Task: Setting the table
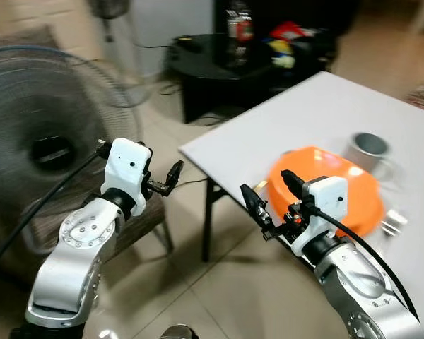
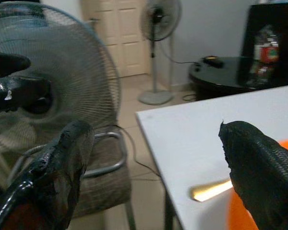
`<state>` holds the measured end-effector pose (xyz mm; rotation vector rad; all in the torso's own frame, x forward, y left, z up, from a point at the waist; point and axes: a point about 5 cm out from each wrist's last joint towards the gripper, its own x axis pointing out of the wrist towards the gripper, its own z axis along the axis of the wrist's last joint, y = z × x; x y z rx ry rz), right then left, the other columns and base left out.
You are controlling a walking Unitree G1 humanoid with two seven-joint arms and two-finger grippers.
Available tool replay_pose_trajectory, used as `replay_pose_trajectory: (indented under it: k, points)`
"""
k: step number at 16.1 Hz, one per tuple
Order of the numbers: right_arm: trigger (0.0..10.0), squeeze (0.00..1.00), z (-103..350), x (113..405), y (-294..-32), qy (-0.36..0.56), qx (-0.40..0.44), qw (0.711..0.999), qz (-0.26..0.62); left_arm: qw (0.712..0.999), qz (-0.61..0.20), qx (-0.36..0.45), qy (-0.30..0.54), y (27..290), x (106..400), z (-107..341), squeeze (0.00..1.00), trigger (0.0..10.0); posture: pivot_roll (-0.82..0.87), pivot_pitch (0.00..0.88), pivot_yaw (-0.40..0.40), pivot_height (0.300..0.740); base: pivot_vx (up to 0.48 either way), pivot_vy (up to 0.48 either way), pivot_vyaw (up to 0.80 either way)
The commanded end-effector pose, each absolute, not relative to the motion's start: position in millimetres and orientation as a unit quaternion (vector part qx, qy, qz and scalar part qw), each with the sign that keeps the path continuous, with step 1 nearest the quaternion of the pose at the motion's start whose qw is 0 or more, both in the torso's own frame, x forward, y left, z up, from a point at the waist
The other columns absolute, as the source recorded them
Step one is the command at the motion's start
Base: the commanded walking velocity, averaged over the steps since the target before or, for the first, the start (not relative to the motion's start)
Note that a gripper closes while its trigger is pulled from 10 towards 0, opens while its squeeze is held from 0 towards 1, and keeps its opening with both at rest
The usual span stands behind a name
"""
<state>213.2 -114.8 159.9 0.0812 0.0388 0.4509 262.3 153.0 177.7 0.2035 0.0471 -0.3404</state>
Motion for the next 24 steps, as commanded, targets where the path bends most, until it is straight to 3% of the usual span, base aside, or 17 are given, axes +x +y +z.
replay_pose_trajectory:
  k: [1, 7, 13, 24]
  points:
    - [10.0, 1.00, 163.3, 211.7, -113.2, 0.007, 0.045, 0.973, 0.226, 0.980, -0.171, 0.099, 0.025, 151.1, 261.1, 177.7, 0.00, 10.0, 0.05, 0.000, 0.041, 0.740, 0.000, 0.000, 0.80]
    - [10.0, 1.00, 151.4, 216.2, -128.1, 0.026, 0.050, 0.980, 0.189, 0.992, -0.089, 0.082, 0.040, 162.5, 263.2, 169.9, 0.00, 10.0, 0.06, 0.000, 0.008, 0.740, 0.000, 0.000, 0.80]
    - [10.0, 1.00, 153.8, 221.2, -132.8, 0.013, 0.081, 0.984, 0.159, 0.989, -0.122, 0.080, 0.031, 150.0, 261.2, 170.9, 0.00, 10.0, 0.05, 0.000, 0.000, 0.740, 0.000, 0.000, 0.80]
    - [10.0, 1.00, 149.0, 228.5, -135.4, 0.019, 0.088, 0.982, 0.168, 0.989, -0.120, 0.083, 0.030, 151.3, 262.4, 172.6, 0.00, 10.0, 0.07, 0.000, -0.001, 0.740, 0.000, 0.000, 0.80]
